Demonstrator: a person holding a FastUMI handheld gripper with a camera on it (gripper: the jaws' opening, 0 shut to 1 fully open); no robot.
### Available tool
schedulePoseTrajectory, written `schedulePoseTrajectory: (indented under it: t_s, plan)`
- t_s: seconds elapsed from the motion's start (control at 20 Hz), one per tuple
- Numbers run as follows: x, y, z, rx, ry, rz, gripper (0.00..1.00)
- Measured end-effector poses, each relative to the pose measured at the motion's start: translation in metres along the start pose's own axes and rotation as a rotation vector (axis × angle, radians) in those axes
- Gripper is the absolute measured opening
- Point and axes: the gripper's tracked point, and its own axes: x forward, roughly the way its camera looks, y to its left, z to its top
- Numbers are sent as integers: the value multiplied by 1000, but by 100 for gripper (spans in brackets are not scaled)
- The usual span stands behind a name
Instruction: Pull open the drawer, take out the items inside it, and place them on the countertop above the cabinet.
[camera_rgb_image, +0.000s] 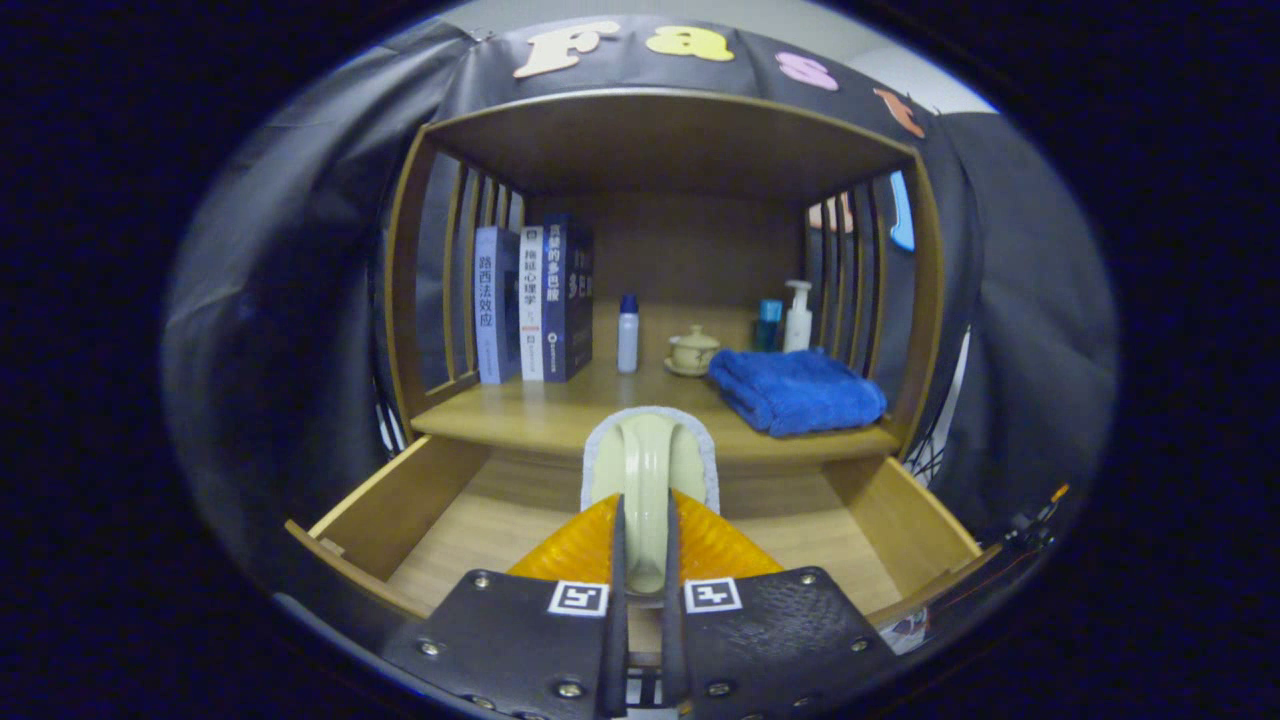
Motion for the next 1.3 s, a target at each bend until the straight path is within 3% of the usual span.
schedulePoseTrajectory:
  t_s: [0.4,0.75,0.95,1.15,1.3]
  plan:
    - [3,13,60,-118,-108,-22,13]
    - [85,15,58,-76,68,-12,14]
    - [136,12,18,47,238,-25,14]
    - [175,8,25,112,192,-17,15]
    - [208,-3,28,58,126,-60,15]
